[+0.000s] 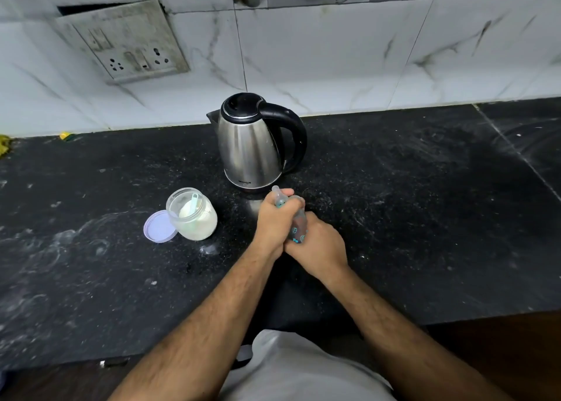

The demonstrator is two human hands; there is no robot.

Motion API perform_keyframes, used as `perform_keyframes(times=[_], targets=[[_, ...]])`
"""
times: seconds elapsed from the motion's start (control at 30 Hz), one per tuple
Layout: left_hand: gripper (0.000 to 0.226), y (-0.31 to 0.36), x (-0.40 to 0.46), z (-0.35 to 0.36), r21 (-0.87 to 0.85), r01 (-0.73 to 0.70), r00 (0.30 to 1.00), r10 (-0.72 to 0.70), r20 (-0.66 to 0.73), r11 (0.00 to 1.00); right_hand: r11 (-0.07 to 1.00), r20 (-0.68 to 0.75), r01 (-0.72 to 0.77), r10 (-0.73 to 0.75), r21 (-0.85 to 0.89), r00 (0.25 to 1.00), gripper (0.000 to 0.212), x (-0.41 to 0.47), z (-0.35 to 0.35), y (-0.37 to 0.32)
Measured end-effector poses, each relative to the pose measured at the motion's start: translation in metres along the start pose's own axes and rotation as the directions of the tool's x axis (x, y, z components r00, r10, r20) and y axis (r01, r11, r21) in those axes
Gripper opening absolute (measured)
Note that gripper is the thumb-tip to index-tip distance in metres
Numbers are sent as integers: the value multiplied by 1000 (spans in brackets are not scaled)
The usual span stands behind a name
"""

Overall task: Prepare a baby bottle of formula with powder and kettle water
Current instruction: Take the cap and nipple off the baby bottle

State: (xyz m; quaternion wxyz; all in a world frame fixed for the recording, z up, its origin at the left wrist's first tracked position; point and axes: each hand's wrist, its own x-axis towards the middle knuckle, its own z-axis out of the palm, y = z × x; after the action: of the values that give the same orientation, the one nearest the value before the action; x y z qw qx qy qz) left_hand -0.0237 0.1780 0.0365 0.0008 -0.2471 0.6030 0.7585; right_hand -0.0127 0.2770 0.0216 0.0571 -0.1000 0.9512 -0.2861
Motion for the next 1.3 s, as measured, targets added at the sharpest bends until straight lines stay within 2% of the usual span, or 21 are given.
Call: perform_keyframes(times=[0.07, 0.13, 0.17, 0.2, 0.27, 0.3, 0.4, 0.47, 0.53, 0.6, 0.67, 0.73, 0.8, 0.9, 1.03, 1.13, 1.2, 1.3], targets=[[25, 6, 3, -9, -57, 37, 982, -26, 187, 998, 967, 120, -17, -15, 255, 993, 25, 5, -9, 7], [35, 12, 7, -24, -135, 72, 932, -18, 361, 988, 777, 361, -137, -123, 615, 925, 19, 7, -20, 13], [42, 15, 9, -30, -139, 81, 906, -15, 424, 987, 691, 445, -197, -198, 695, 873, 17, 6, -23, 14], [49, 17, 10, -34, -123, 75, 878, -8, 480, 990, 657, 495, -229, -251, 718, 832, 18, 5, -24, 15], [56, 20, 10, -35, -113, 53, 836, 18, 549, 992, 640, 514, -233, -296, 733, 805, 22, 3, -23, 13], [57, 21, 8, -33, -114, 45, 841, 24, 540, 993, 633, 507, -231, -296, 739, 810, 23, 2, -22, 12], [60, 22, 2, -24, -78, 15, 922, 16, 388, 997, 654, 491, -236, -238, 719, 838, 23, 1, -19, 10], [51, 21, -1, -20, -61, 0, 950, 19, 312, 998, 722, 434, -184, -176, 667, 884, 24, 0, -15, 9], [39, 20, 1, -15, 18, -53, 969, 47, 241, 998, 852, 322, -87, -99, 516, 942, 21, -1, -13, 4], [37, 19, 1, -8, 105, -96, 988, 82, 130, 990, 969, 188, 1, -49, 247, 981, 20, -3, -13, -4], [38, 18, 1, -4, 116, -89, 995, 84, 45, 989, 994, 82, 57, -65, 92, 995, 24, -4, -13, -10], [44, 22, 1, -6, 43, -37, 998, 34, 60, 998, 990, 59, 46, -55, 131, 997, 31, -2, -14, -10], [48, 27, 3, -13, -67, 27, 981, -13, 194, 997, 966, 94, -4, -21, 258, 995, 29, 0, -15, -6], [42, 31, 7, -32, -151, 113, 914, -43, 403, 982, 851, 170, -70, -22, 520, 985, 20, 3, -16, 3], [55, 23, 13, -54, -134, 82, 831, 7, 556, 988, 696, 317, -146, -123, 703, 940, 19, 1, -21, 8], [54, 22, 11, -56, -117, 52, 844, 19, 536, 992, 653, 395, -182, -194, 735, 898, 20, 1, -23, 11], [52, 22, 10, -55, -101, 31, 868, 24, 497, 994, 673, 378, -169, -177, 720, 909, 23, 1, -21, 13], [51, 20, 5, -50, -43, -35, 917, 49, 395, 998, 848, 256, -87, -58, 523, 965, 45, 0, -12, 17]])
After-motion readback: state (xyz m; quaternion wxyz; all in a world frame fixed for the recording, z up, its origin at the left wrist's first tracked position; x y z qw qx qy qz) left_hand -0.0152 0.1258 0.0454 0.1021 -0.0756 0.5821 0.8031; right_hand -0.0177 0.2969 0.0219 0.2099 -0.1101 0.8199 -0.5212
